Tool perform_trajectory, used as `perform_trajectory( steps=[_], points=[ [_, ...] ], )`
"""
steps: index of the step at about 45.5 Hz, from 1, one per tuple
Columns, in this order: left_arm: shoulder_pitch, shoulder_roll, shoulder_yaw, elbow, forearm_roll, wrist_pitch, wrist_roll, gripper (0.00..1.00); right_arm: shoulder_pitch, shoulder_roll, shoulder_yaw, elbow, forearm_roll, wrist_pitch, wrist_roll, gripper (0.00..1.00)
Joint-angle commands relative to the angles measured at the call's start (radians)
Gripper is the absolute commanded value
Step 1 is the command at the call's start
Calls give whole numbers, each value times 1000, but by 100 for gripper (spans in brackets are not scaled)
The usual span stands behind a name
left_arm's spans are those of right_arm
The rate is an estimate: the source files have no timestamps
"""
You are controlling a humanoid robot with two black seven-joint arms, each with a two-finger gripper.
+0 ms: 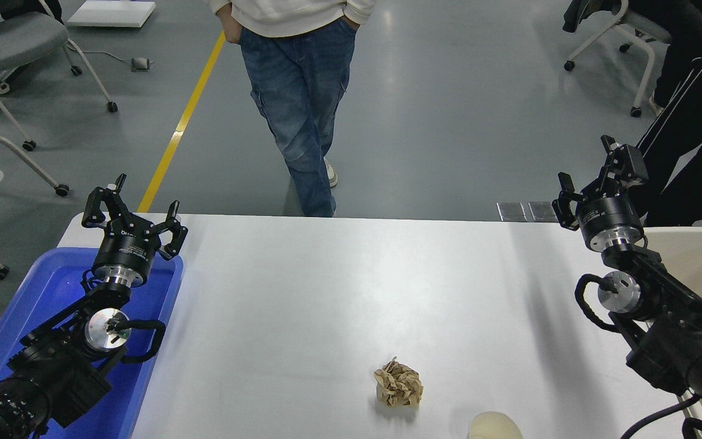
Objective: Dispose of the paper cup in the dustbin
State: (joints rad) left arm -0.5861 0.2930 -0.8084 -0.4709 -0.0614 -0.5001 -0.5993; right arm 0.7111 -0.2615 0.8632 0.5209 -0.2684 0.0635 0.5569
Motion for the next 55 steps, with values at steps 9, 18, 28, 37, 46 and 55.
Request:
perform_trajectory(
  steps=[9, 18, 28, 37, 46, 55],
  points=[
    [-1, 0, 0, 0, -2, 0, 1, 100, 1, -2, 0, -10, 0, -13, 1, 99],
    [0, 0, 0, 0, 0, 0, 1, 100, -9, -13, 0, -12, 0, -13, 1, 99],
    [-1, 0, 0, 0, -2, 0, 0, 100, -9, -15, 2, -4, 0, -5, 5, 99],
    [-1, 0, 0, 0, 0, 0, 1, 100, -4, -12, 0, -9, 0, -5, 5, 99],
    [0, 0, 0, 0, 0, 0, 1, 100, -16, -16, -1, -2, 0, 4, 5, 99],
    [-1, 0, 0, 0, -2, 0, 0, 100, -18, -24, -1, -1, 0, 5, 5, 99]
  ],
)
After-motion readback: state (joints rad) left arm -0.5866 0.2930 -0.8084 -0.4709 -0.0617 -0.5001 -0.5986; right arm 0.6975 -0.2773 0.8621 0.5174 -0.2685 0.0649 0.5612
